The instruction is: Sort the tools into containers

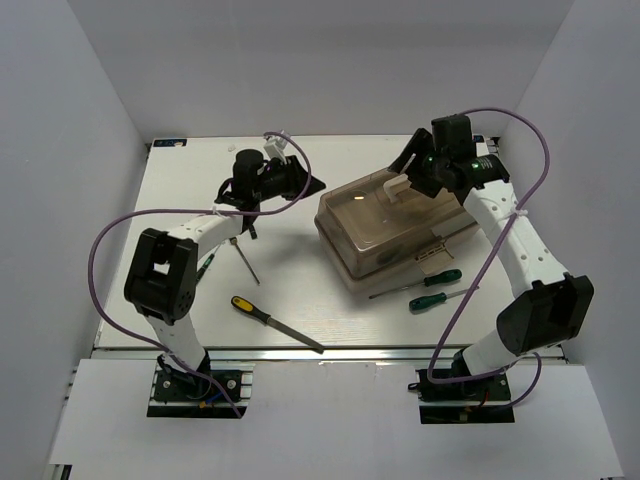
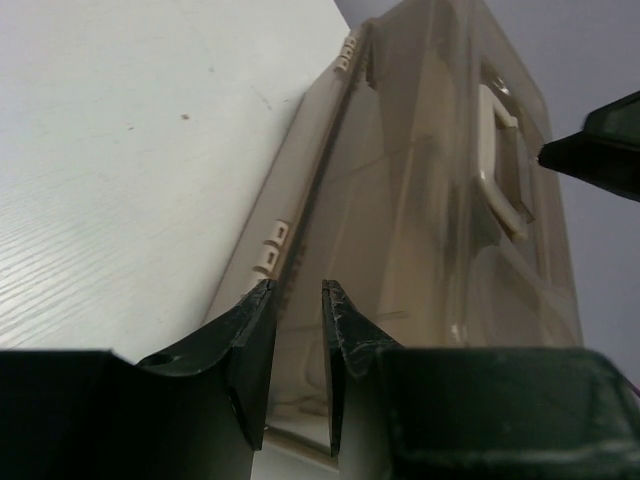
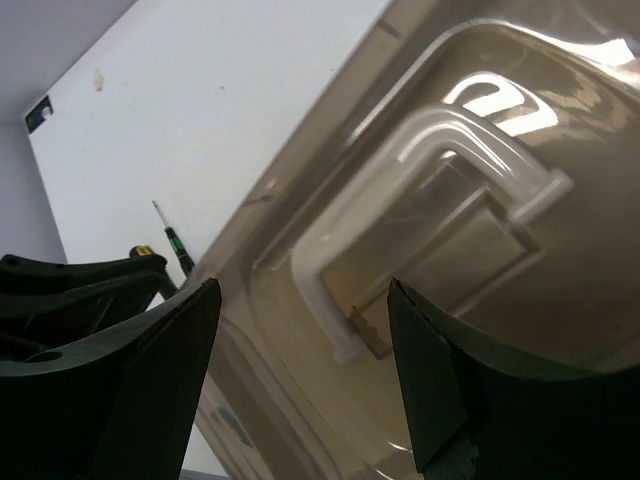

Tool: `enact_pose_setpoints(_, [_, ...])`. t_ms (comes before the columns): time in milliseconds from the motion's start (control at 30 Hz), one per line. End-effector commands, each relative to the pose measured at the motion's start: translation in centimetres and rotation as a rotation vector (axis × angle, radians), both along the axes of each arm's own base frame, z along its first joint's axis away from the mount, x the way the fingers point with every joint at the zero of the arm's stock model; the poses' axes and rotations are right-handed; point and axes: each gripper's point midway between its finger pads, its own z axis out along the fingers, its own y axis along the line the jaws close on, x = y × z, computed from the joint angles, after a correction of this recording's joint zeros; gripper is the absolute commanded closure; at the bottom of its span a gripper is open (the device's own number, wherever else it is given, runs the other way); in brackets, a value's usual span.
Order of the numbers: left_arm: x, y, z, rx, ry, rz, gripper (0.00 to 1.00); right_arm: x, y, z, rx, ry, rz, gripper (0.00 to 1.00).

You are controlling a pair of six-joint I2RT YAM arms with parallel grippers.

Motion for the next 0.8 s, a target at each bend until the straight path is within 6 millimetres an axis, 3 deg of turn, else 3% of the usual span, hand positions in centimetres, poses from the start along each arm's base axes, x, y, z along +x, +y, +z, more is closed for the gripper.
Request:
enact_pose_setpoints(0, [-1.0,-1.1,2.9,-0.037,-0.091,-0.051,0.65,-0.8,-1.4,-0.2,-0.005,0.015,-0.081,0.27])
enact_pose_setpoints(533, [-5.4,-0.7,2.9,-0.039,-0.100,-0.073,0.64,1.8,-0.1,-3.5,0.006,0.102,-0.092,0.27])
enact_pose_setpoints(767, [-6.0,-0.2,3.2,-0.026,-0.111,-0.064,0.63,2.2,0.5,-5.8,0.008,0.160,-0.083,0.28])
